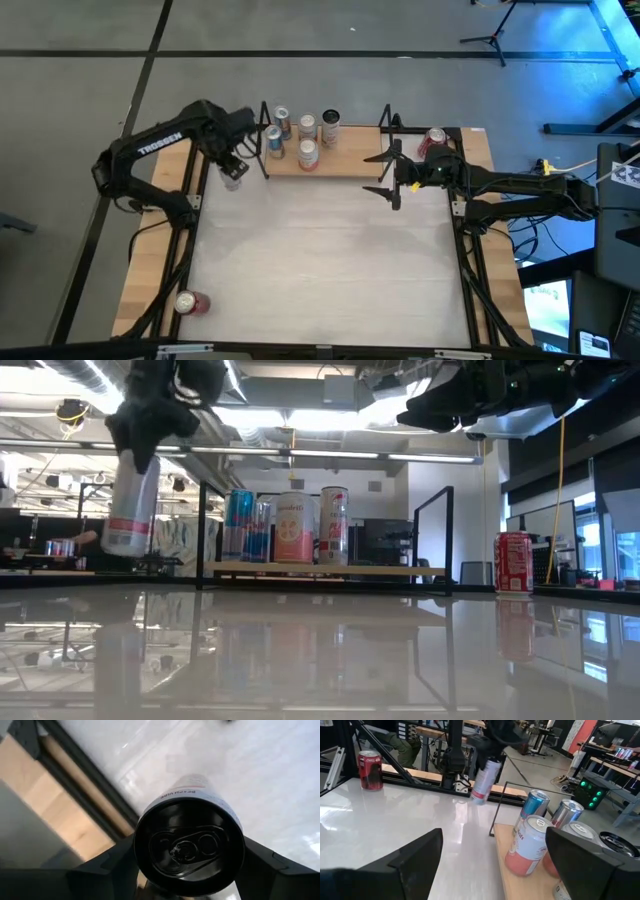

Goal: Place canned beverage on shelf
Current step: Put the white and pink soda can aligned with the other white pink soda can on the shelf

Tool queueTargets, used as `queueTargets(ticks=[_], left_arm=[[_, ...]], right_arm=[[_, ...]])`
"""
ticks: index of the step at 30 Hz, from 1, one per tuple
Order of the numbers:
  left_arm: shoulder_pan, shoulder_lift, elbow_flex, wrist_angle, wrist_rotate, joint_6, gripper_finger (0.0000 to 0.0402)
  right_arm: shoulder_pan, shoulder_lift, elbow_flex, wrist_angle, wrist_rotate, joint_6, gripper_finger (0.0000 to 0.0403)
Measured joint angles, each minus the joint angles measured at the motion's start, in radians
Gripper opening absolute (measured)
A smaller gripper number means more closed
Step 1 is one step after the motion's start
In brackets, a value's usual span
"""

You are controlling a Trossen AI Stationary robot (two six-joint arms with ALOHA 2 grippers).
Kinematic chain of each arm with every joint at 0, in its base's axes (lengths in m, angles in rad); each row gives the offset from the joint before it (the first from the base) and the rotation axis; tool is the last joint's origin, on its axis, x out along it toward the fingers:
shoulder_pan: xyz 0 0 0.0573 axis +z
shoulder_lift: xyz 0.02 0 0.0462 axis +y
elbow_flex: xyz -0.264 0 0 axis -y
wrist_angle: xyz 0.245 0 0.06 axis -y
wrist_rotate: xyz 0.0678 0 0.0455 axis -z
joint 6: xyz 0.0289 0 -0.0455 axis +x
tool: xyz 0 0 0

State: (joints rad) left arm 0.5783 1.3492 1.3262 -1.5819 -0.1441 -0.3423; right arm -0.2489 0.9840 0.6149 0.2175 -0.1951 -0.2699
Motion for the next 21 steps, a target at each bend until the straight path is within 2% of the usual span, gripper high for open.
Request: queueTargets(ticks=[2,7,12,17,21], left_arm=[[-0.071,-0.012,0.0,0.004,0.001,-0.031,0.024],[-0.238,-0.013,0.001,0.06,0.093,-0.074,0.024],[-0.393,-0.013,0.001,0.218,0.108,-0.061,0.0241],[-0.556,-0.007,0.001,0.369,0.109,-0.048,0.0241],[-0.682,0.032,0.001,0.495,0.063,-0.035,0.0241]], right_arm=[[0.0,0.0,0.0,0.001,0.0,0.0,0.0349],[0.0,0.0,0.0,0.001,0.0,0.0,0.0349],[0.0,0.0,0.0,0.011,-0.009,0.005,0.0349],[0.001,0.0,0.0,0.001,-0.12,0.05,0.0349],[0.036,0.0,0.0,-0.003,-0.225,0.057,0.0349]])
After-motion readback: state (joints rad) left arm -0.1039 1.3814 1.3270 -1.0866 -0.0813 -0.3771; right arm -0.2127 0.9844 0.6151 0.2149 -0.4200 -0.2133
